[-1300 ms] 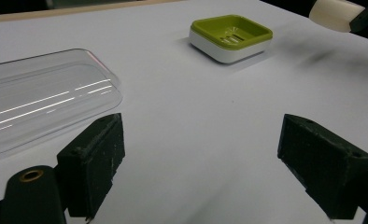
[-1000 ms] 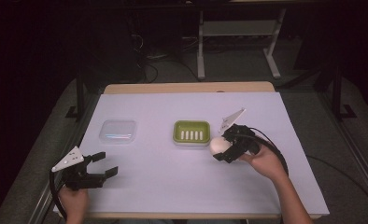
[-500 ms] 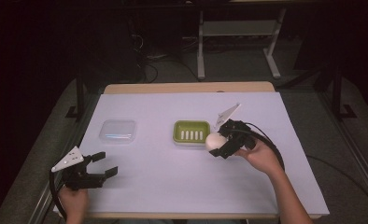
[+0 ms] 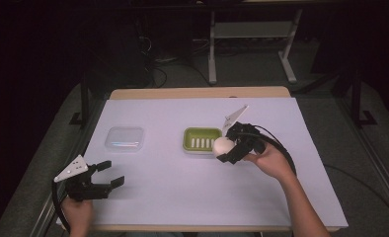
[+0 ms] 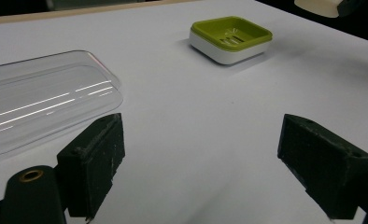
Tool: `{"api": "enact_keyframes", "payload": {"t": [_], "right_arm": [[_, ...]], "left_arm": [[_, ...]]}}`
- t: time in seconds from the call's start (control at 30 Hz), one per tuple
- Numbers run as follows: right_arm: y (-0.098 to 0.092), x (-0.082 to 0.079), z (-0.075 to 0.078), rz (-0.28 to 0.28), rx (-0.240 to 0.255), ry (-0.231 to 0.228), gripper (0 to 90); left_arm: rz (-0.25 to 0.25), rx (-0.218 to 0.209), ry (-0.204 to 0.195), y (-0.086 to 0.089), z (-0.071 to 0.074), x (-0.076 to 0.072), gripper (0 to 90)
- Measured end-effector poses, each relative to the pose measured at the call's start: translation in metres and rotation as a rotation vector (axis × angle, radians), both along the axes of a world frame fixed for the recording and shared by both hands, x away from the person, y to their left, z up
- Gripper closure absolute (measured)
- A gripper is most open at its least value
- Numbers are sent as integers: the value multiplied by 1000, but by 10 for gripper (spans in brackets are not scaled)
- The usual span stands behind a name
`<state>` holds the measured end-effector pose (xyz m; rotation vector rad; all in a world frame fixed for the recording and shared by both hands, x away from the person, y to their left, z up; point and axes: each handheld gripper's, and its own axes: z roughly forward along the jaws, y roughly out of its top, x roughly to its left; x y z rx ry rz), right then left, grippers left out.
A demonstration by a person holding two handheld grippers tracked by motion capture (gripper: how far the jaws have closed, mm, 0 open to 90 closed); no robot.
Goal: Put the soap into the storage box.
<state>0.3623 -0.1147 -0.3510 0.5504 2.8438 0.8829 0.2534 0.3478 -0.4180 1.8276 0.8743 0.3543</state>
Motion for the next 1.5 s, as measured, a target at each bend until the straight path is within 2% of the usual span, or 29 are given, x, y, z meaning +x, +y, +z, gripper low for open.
{"api": "enact_keyframes", "payload": {"t": [0.9,1.2,1.5], "right_arm": [[20,20,5,26,-4,3,232],[27,27,11,22,-10,8,232],[36,37,16,42,-11,0,232]], "left_arm": [[-1,-2,-2,0,0,0,145],[0,-5,1,0,0,0,145],[-1,-6,-1,0,0,0,145]]}}
